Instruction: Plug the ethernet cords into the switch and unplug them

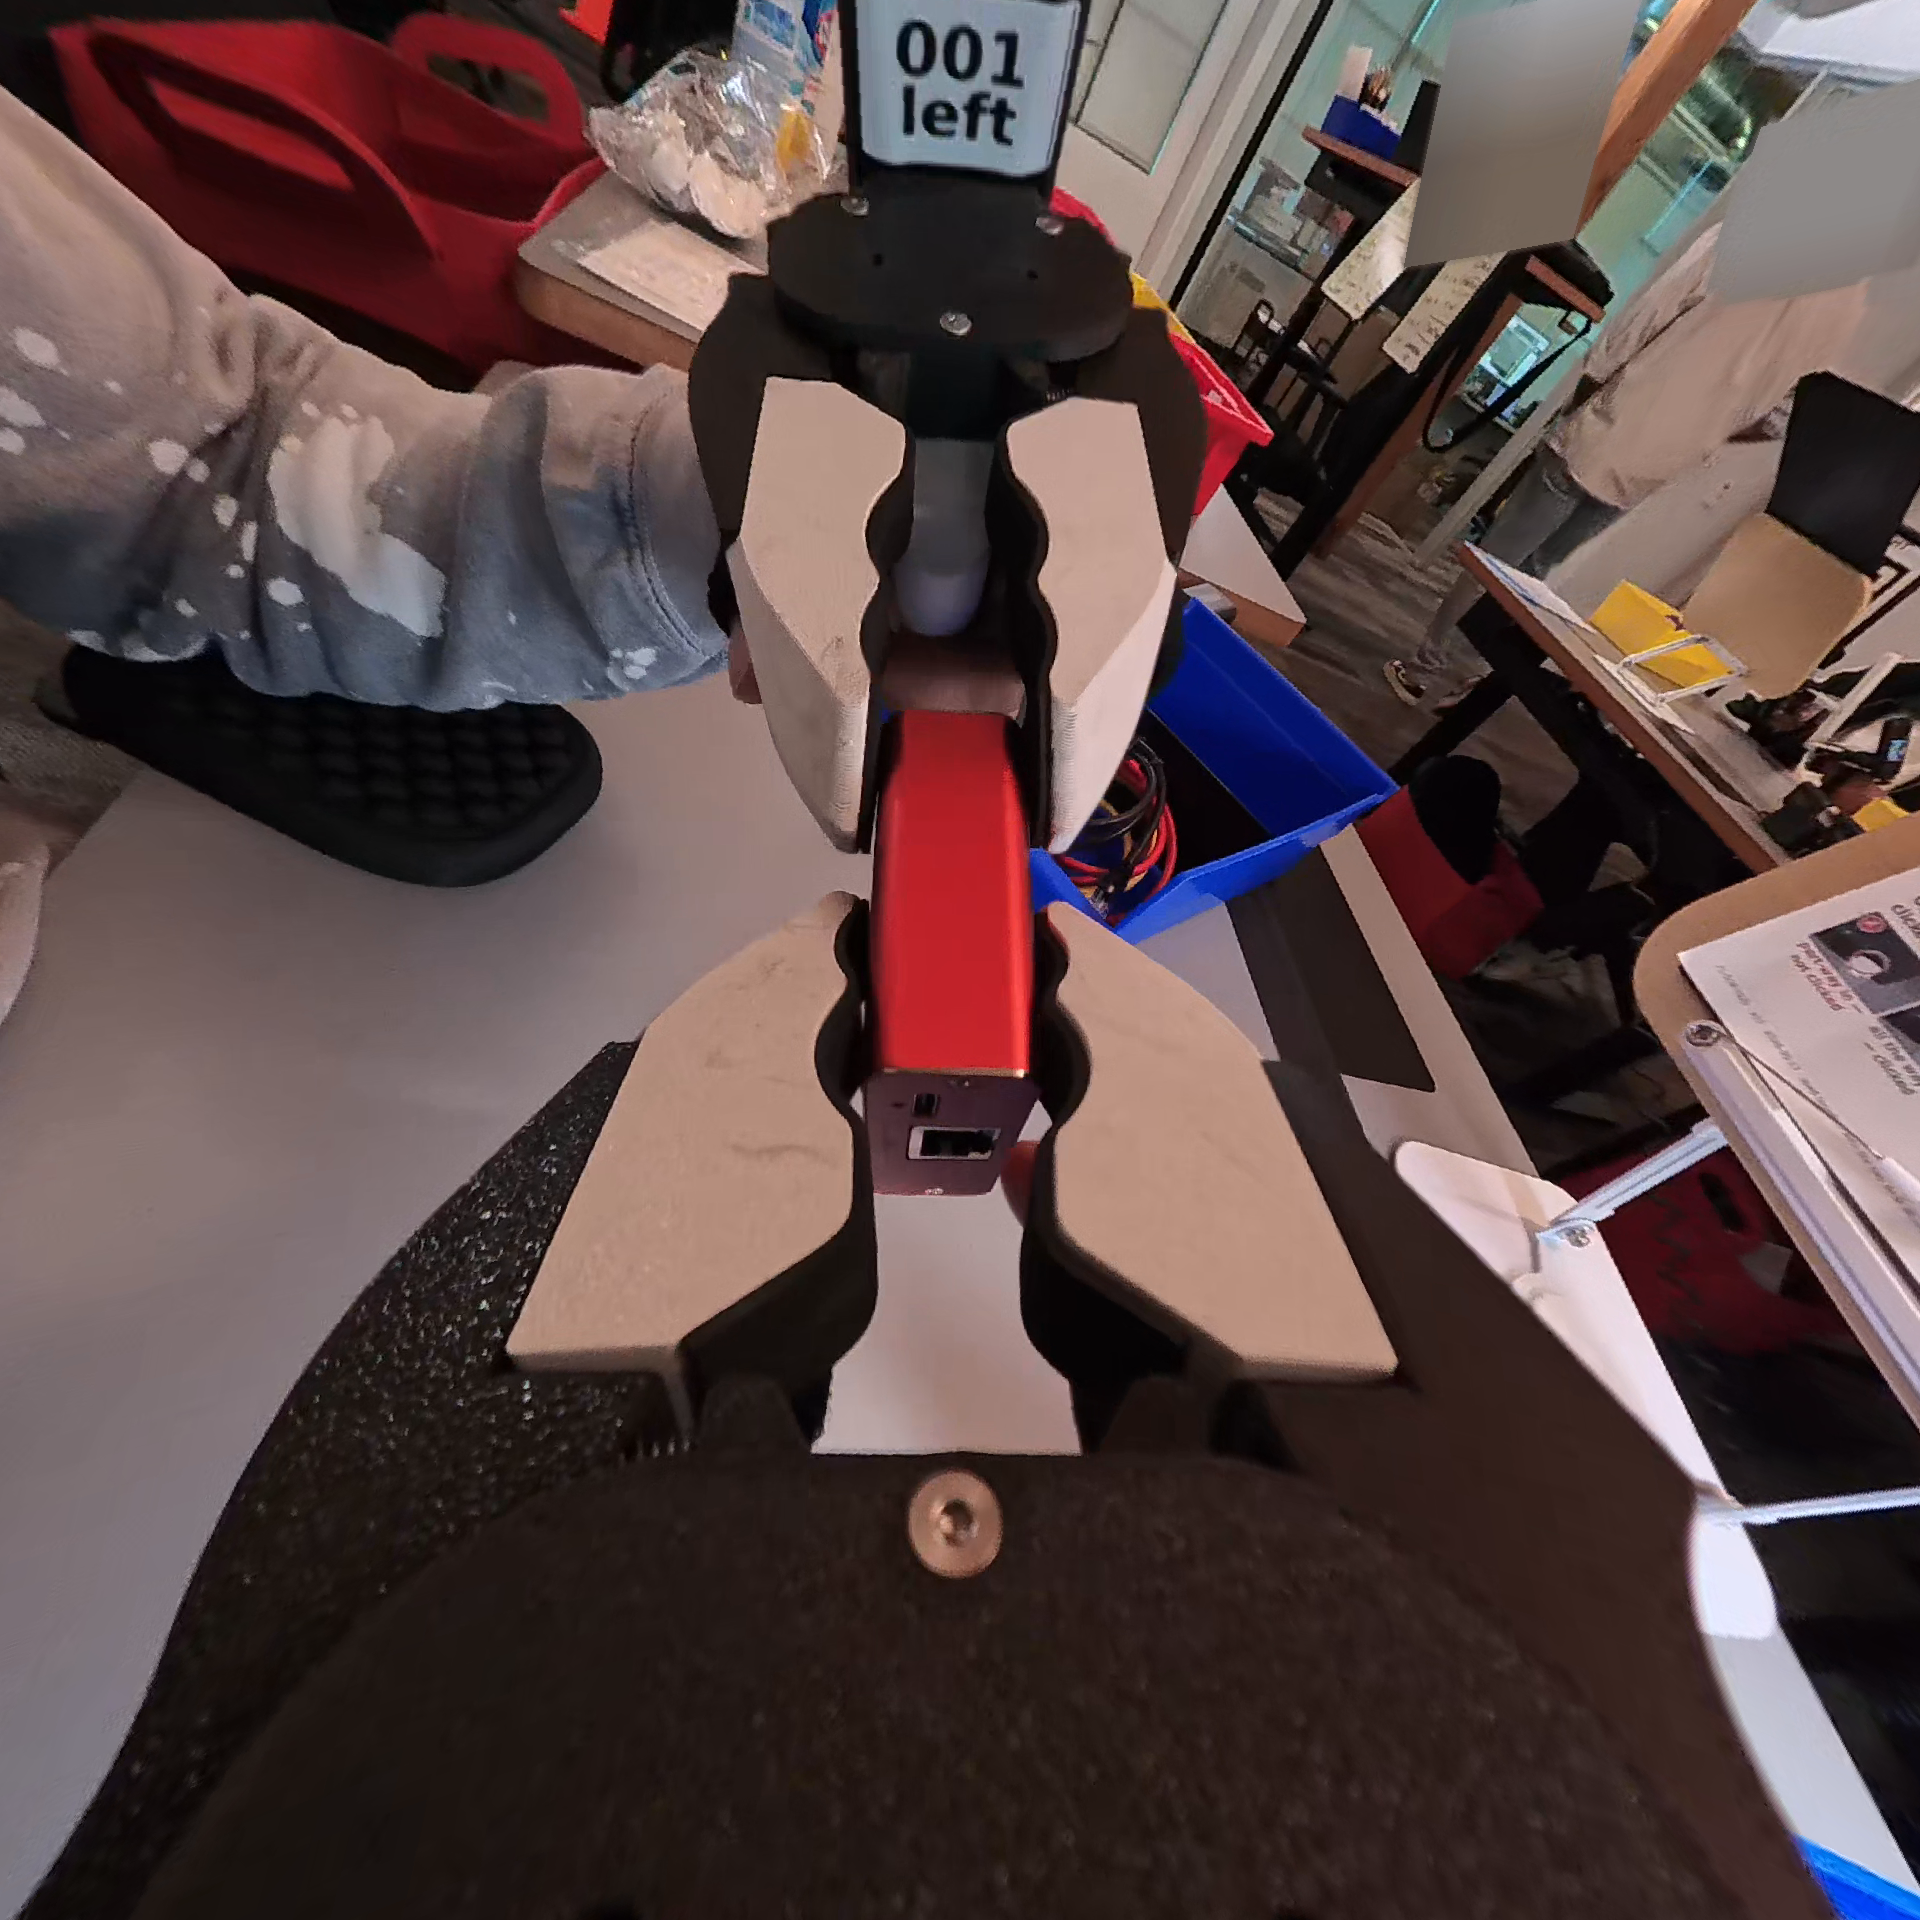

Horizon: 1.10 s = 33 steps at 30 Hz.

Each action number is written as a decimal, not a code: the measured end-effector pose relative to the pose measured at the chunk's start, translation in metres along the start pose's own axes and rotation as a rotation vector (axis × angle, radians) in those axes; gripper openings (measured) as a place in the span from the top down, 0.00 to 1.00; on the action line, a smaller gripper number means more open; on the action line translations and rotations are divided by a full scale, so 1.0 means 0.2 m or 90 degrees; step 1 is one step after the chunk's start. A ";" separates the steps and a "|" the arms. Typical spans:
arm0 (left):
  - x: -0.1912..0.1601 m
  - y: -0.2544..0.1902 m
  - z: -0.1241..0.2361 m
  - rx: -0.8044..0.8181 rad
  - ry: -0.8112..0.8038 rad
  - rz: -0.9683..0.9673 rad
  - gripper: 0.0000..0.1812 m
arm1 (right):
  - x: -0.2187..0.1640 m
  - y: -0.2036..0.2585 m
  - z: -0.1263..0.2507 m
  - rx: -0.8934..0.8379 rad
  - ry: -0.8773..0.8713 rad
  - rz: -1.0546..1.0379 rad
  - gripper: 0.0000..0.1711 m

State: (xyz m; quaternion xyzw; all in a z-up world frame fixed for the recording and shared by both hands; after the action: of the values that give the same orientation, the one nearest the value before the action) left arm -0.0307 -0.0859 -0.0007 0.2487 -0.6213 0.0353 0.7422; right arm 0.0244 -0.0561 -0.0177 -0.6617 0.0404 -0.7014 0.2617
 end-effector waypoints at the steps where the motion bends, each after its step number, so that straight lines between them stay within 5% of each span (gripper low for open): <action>1: 0.00 0.00 0.00 0.004 -0.008 0.004 0.85 | 0.00 0.00 0.00 -0.004 -0.004 0.000 0.84; 11: 0.02 0.03 0.07 0.015 -0.020 0.031 0.77 | 0.03 -0.03 0.05 0.006 -0.066 -0.050 0.84; 17: -0.01 0.00 0.04 0.005 -0.006 0.026 0.78 | 0.04 -0.02 0.04 0.013 -0.071 -0.045 0.84; 20: 0.00 0.00 0.01 0.020 -0.008 -0.006 0.86 | 0.04 -0.01 0.04 0.015 -0.073 -0.038 0.84; 33: 0.01 -0.02 0.08 0.001 0.002 -0.046 0.86 | 0.01 0.02 0.01 -0.008 0.033 0.048 0.84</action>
State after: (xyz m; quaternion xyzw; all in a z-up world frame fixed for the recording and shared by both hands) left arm -0.0433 -0.0954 0.0009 0.2714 -0.6107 0.0096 0.7439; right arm 0.0270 -0.0596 -0.0165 -0.6432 0.0763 -0.7075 0.2826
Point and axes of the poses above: each gripper's, where its closed fingertips meet, z back along the fingers, x out of its top, y = z × x across the jaws, the point moved 4 cm from there along z, back along the fingers, and after that the axes turned 9 degrees about -y, right-handed, at the moved point
